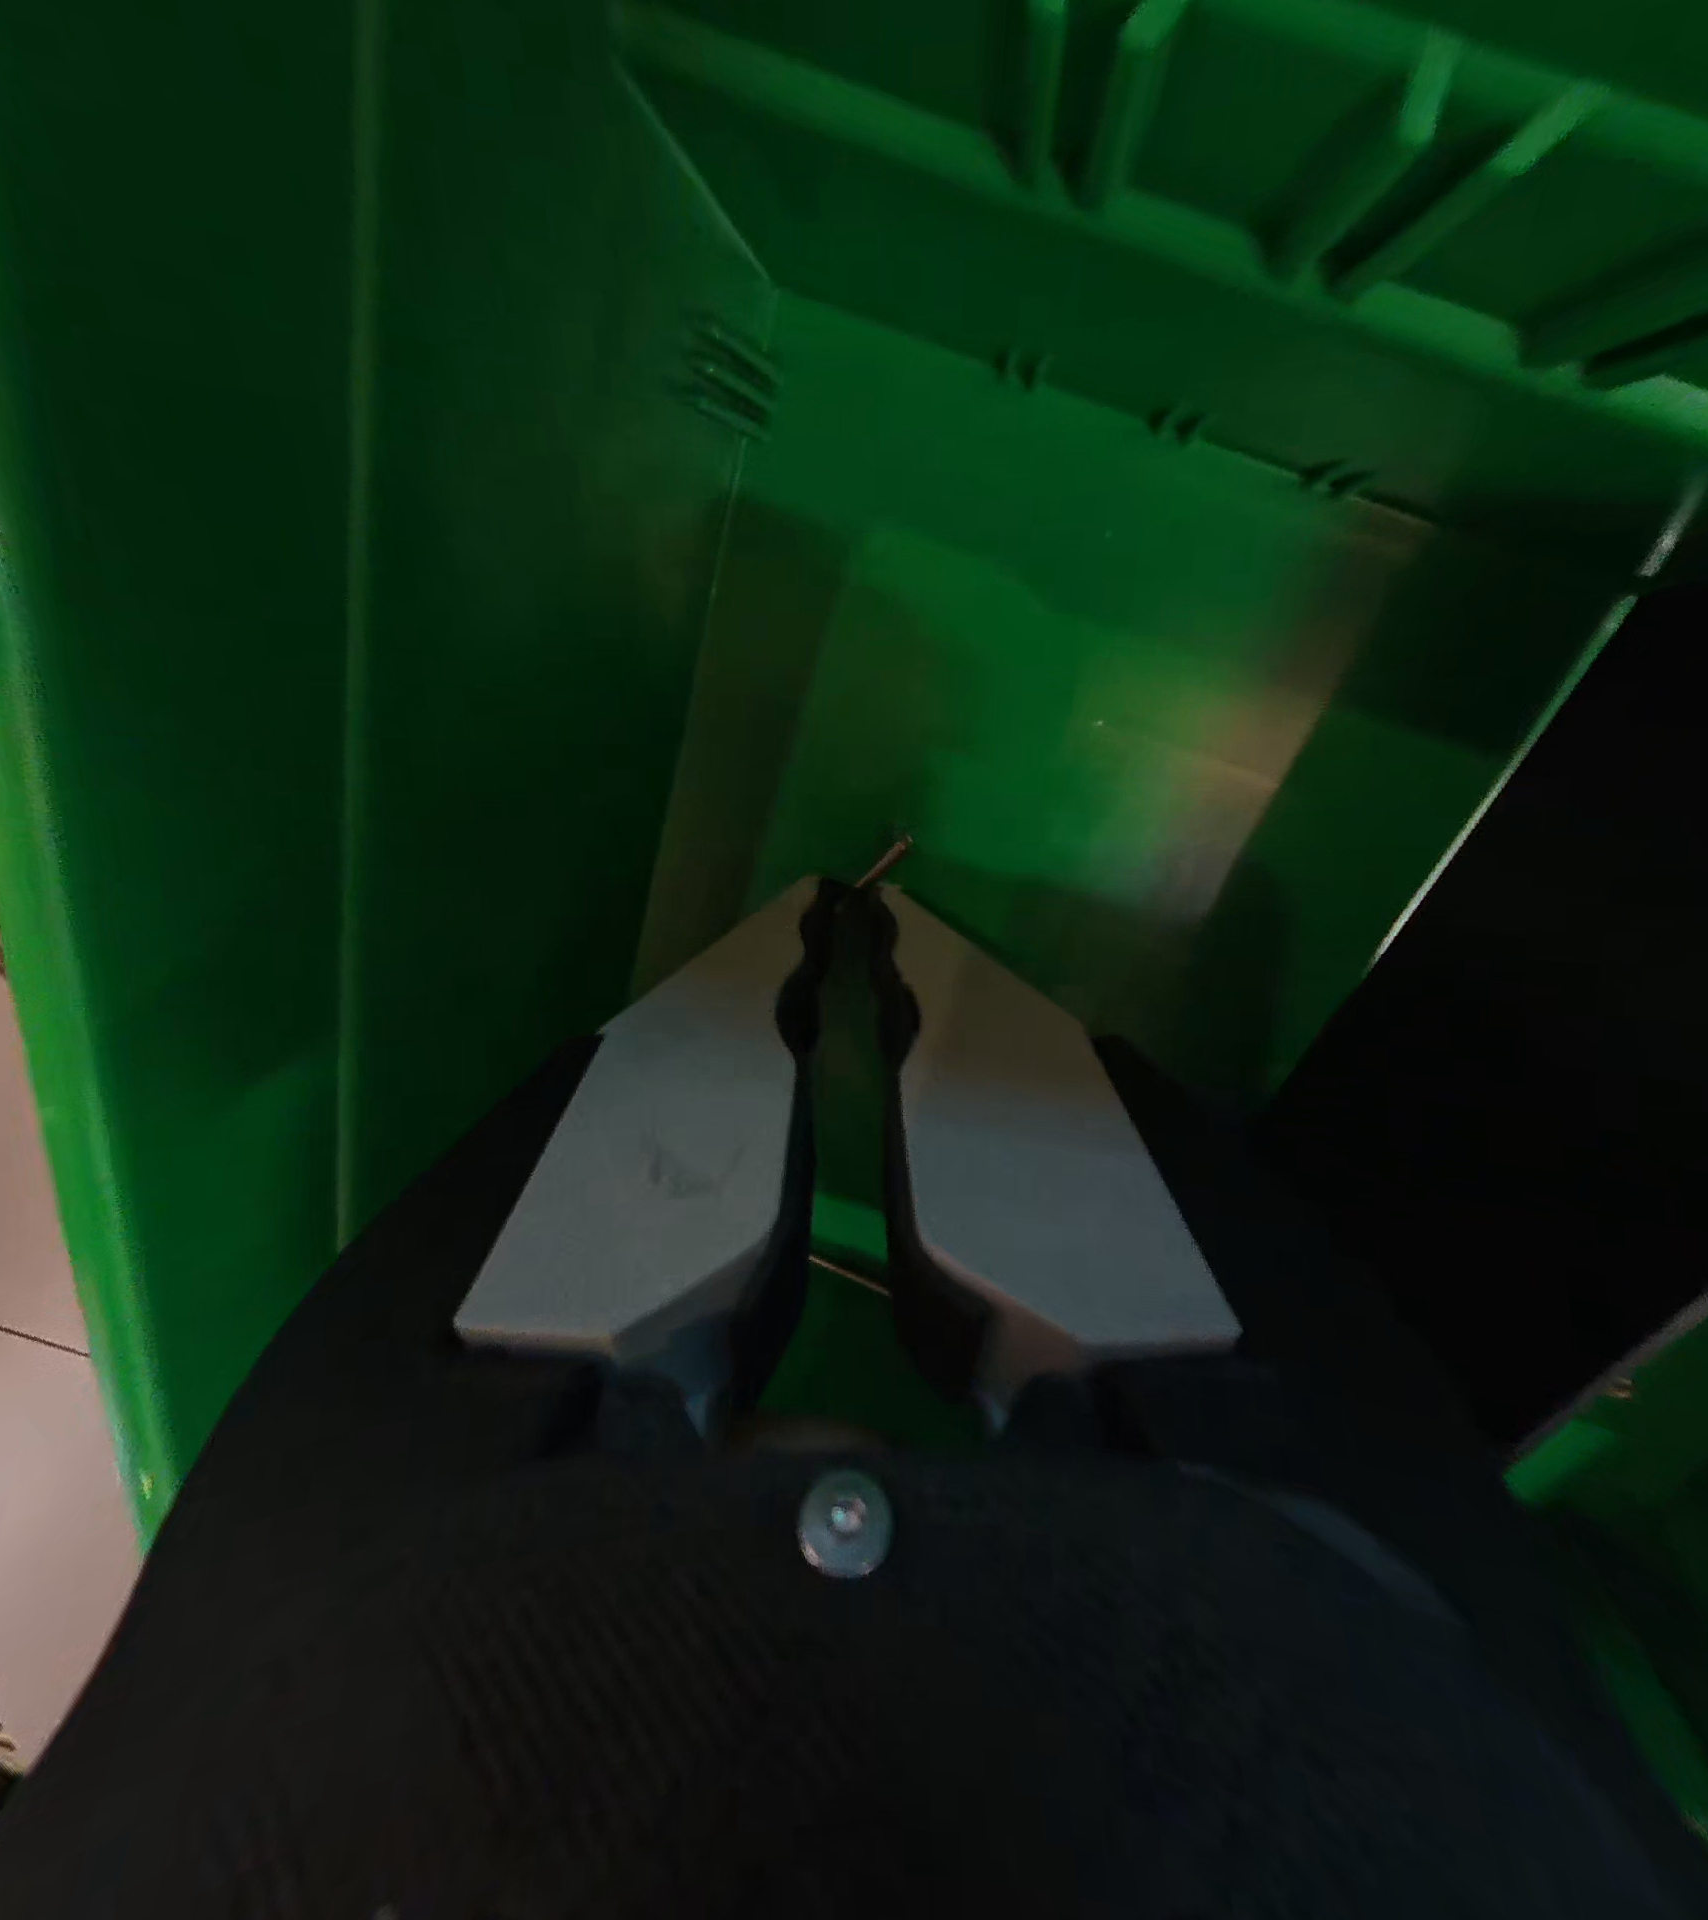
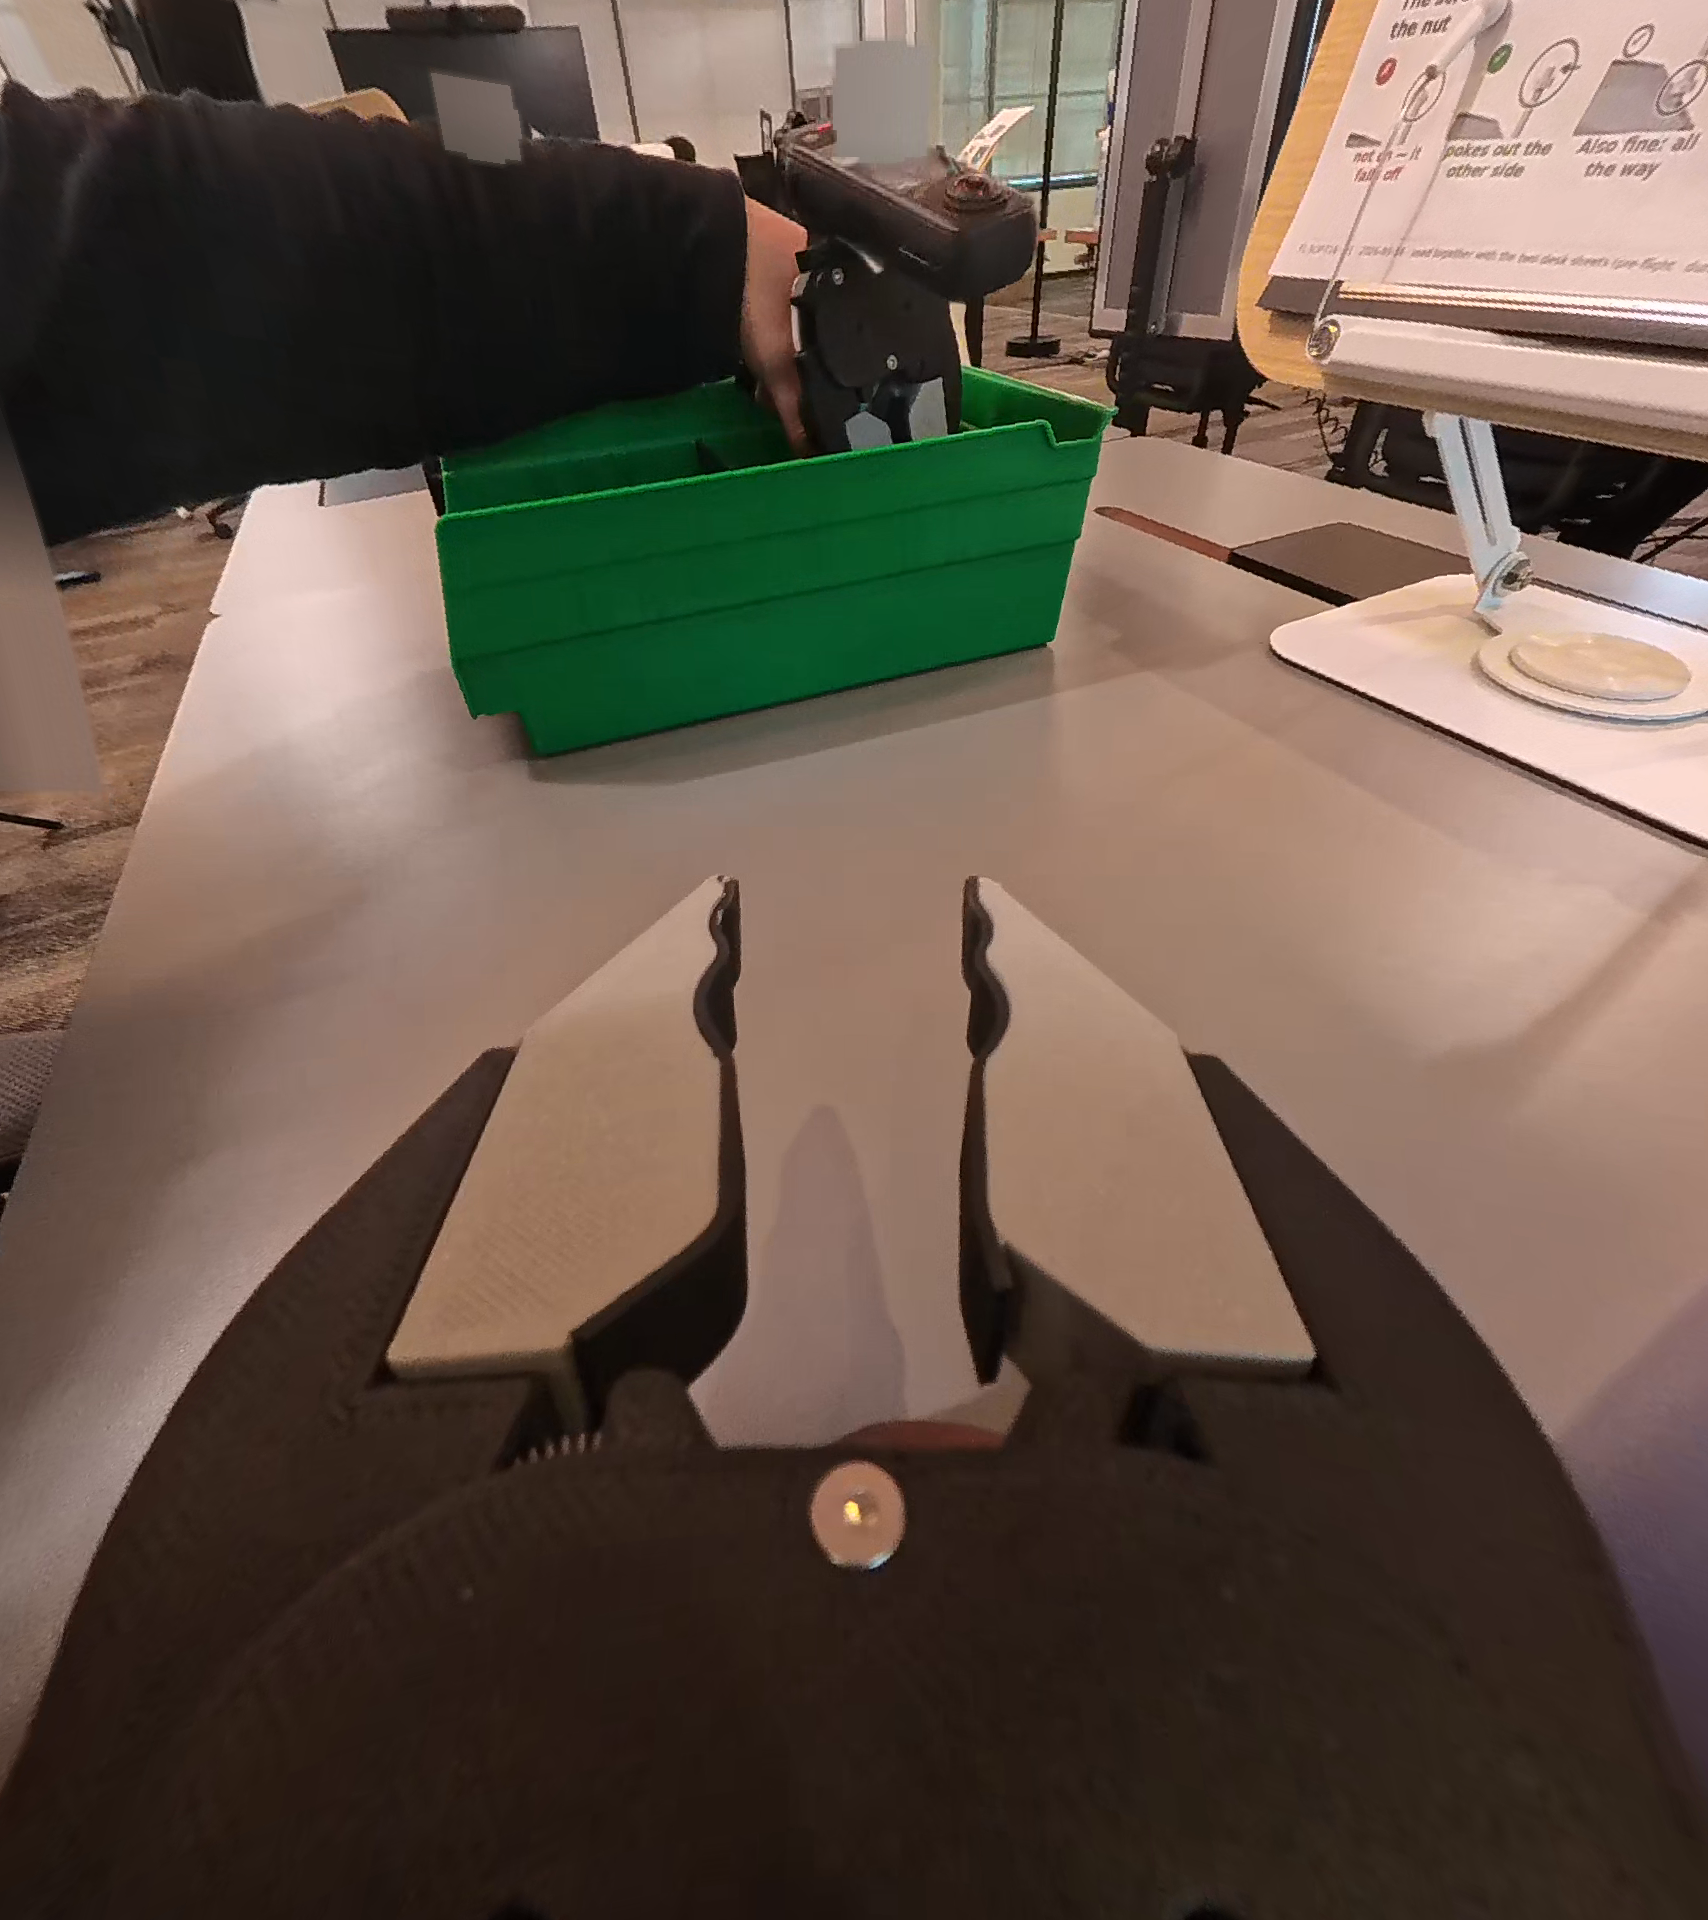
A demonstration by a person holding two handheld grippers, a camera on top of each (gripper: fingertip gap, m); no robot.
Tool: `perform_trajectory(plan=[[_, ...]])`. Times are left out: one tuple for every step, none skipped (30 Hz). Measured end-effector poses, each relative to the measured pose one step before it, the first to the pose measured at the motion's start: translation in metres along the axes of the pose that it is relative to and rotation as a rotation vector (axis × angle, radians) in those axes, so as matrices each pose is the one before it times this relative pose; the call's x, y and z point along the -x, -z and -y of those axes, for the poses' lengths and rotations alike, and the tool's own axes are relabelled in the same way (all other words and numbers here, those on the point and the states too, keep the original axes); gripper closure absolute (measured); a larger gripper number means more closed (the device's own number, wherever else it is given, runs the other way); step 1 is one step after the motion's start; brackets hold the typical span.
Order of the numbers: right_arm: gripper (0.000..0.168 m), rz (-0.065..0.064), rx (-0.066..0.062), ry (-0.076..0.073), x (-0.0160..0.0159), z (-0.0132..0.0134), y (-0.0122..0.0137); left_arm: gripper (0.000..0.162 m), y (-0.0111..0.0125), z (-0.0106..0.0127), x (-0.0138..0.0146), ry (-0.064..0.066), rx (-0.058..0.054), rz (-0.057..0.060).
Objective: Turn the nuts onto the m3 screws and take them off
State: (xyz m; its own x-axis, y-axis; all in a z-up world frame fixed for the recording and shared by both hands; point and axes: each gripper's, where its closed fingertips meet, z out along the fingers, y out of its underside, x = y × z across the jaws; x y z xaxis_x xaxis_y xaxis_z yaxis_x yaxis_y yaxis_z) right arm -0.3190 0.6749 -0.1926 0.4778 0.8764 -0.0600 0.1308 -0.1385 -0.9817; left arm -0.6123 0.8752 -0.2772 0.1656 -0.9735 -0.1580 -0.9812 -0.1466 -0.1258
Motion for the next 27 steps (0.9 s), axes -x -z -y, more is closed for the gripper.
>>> perform_trajectory(plan=[[0.129,0.0004,-0.0002,-0.0014,0.00001,0.00003,0.00003,0.159,0.00001,0.00001,-0.00048,-0.0154,0.0009,0.0008],[0.129,0.0007,0.0002,-0.0013,-0.00002,-0.00001,0.00001,0.160,0.00004,-0.00022,-0.00038,-0.0146,0.0015,0.0047],[0.129,0.0001,-0.0005,-0.0012,-0.00017,0.00008,0.00004,0.161,0.00007,-0.00017,-0.00024,-0.0172,0.0007,0.0108],[0.129,-0.0014,-0.0020,-0.0013,-0.00021,0.00021,0.00026,0.162,0.00011,-0.00008,0.00003,-0.0145,-0.0006,0.0168],[0.129,-0.0015,-0.0020,-0.0012,-0.00032,0.00023,0.00021,0.161,0.00011,-0.00009,-0.00039,-0.0070,-0.0014,0.0138],[0.130,-0.0008,-0.0008,-0.0011,-0.00027,0.00008,0.00016,0.162,0.00032,-0.00032,-0.00127,0.0007,-0.0011,0.0058],[0.130,-0.0005,-0.0002,-0.0012,-0.00012,0.00003,0.00002,0.162,0.00052,-0.00068,-0.00099,0.0042,0.0010,0.0073],[0.129,-0.0005,-0.0006,-0.0006,-0.00008,0.00007,0.00004,0.162,0.00137,-0.00018,-0.00012,0.0010,-0.0028,0.0136],[0.129,-0.0013,-0.0003,0.0008,-0.00006,0.00002,0.00007,0.162,0.00247,0.00020,-0.00070,0.0034,-0.0059,0.0088],[0.130,-0.0006,0.0004,0.0018,0.00001,-0.00007,0.00003,0.161,0.00336,-0.00014,-0.00046,0.0076,-0.0044,0.0072],[0.130,-0.0007,0.0002,0.0016,0.00015,-0.00005,-0.00002,0.161,0.00445,-0.00021,0.00086,0.0055,-0.0059,0.0150],[0.130,-0.0014,0.0003,0.0014,-0.00001,0.00006,-0.00004,0.161,0.00527,-0.00059,0.00149,0.0060,-0.0045,0.0176],[0.130,-0.0011,0.0002,0.0016,0.00005,-0.00006,0.00007,0.161,0.00638,-0.00068,0.00091,0.0066,-0.0043,0.0136],[0.130,0.0002,0.0000,0.0011,0.00017,0.00014,0.00026,0.161,0.00732,0.00020,-0.00024,0.0064,-0.0091,0.0077],[0.130,0.0009,0.0003,0.0003,0.00015,0.00002,0.00017,0.161,0.00832,0.00094,-0.00001,0.0053,-0.0120,0.0118],[0.130,-0.0019,0.0024,-0.0006,-0.00057,-0.00012,0.00024,0.161,0.00911,0.00202,-0.00099,0.0013,-0.0144,0.0109],[0.130,-0.0009,0.0052,-0.0002,-0.00079,-0.00032,0.00005,0.161,0.01003,0.00340,-0.00163,-0.0030,-0.0177,0.0118],[0.130,0.0050,0.0071,-0.0004,-0.00025,-0.00042,-0.00007,0.161,0.01042,0.00521,-0.00329,-0.0054,-0.0206,0.0079],[0.130,0.0109,0.0062,-0.0013,0.00076,0.00019,0.00002,0.161,0.01042,0.00676,-0.00463,-0.0103,-0.0203,0.0052],[0.131,0.0149,0.0052,-0.0012,0.00155,0.00071,0.00006,0.161,0.00974,0.00769,-0.00628,-0.0160,-0.0157,0.0033],[0.133,0.0092,0.0031,0.0012,0.00125,0.00148,0.00034,0.162,0.00868,0.00851,-0.00772,-0.0212,-0.0091,0.0004],[0.135,0.0033,-0.0017,0.0033,0.00115,0.00252,0.00040,0.162,0.00750,0.00950,-0.00931,-0.0275,-0.0026,-0.0036],[0.136,0.0053,-0.0042,0.0036,0.00193,0.00334,0.00024,0.161,0.00646,0.00972,-0.01028,-0.0326,0.0072,-0.0070],[0.138,0.0071,-0.0070,0.0042,0.00271,0.00438,-0.00026,0.161,0.00566,0.01030,-0.01014,-0.0371,0.0149,-0.0057],[0.139,0.0082,-0.0062,0.0053,0.00331,0.00460,-0.00106,0.161,0.00504,0.01203,-0.00966,-0.0393,0.0131,-0.0053],[0.139,0.0080,0.0007,0.0071,0.00369,0.00383,-0.00178,0.162,0.00460,0.01428,-0.00976,-0.0370,0.0067,-0.0112],[0.139,0.0080,0.0060,0.0107,0.00413,0.00334,-0.00228,0.161,0.00391,0.01628,-0.00911,-0.0340,0.0002,-0.0126]])
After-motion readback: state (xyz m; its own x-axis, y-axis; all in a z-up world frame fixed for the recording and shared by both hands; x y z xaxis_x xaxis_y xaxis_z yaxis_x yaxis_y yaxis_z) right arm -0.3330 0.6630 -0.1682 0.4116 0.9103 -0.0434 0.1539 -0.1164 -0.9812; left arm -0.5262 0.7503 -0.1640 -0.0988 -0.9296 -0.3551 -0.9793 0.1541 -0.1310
